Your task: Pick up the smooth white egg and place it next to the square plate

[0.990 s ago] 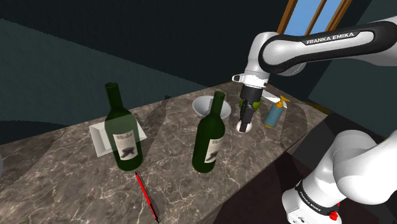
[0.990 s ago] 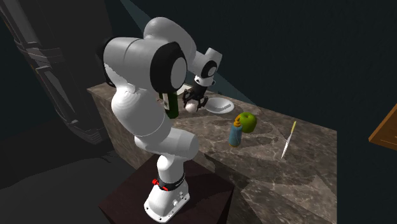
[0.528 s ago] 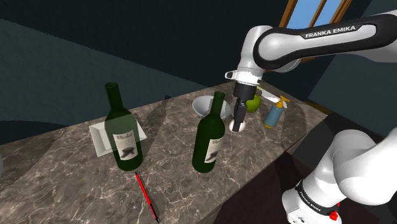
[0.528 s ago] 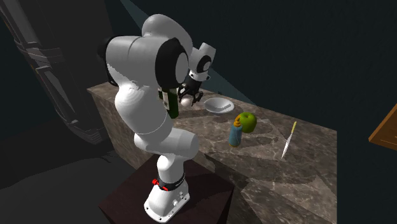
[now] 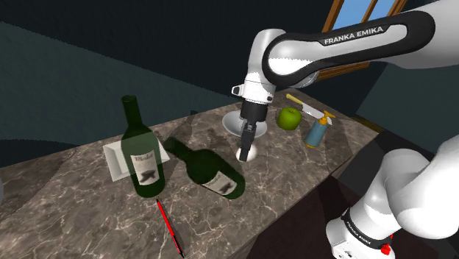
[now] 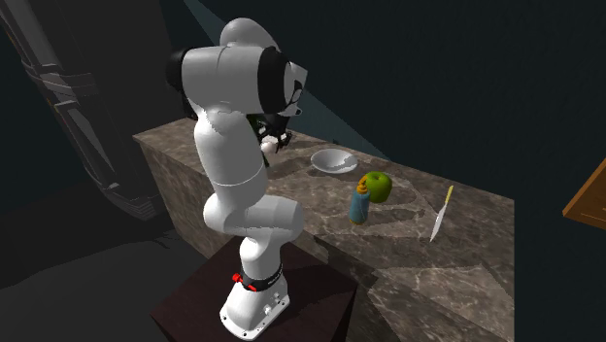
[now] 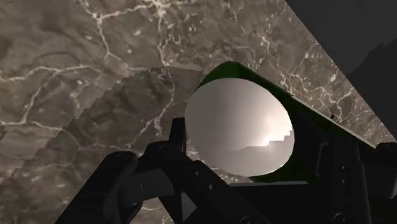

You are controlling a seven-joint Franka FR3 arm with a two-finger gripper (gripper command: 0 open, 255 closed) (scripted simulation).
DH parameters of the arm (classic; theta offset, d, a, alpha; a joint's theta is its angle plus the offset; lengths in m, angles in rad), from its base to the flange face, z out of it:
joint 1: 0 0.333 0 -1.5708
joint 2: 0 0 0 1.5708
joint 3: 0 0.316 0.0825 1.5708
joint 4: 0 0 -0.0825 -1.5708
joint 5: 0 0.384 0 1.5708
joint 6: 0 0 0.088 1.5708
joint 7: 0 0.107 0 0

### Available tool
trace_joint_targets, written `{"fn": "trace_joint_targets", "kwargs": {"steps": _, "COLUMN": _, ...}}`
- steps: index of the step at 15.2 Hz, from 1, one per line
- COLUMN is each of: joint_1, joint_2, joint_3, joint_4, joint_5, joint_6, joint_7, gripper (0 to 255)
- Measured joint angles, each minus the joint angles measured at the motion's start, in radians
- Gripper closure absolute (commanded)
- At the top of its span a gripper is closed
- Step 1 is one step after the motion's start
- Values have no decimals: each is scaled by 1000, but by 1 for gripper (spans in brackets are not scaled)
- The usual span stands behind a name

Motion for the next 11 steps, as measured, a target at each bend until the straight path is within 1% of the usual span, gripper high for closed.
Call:
{"fn": "trace_joint_targets", "kwargs": {"steps": 7, "joint_1": 65, "joint_2": 168, "joint_3": 85, "joint_4": 181, "joint_5": 24, "joint_6": 41, "joint_7": 134, "gripper": 255}}
{"fn": "trace_joint_targets", "kwargs": {"steps": 11, "joint_1": 98, "joint_2": 287, "joint_3": 121, "joint_4": 307, "joint_5": 15, "joint_6": 62, "joint_7": 206, "gripper": 255}}
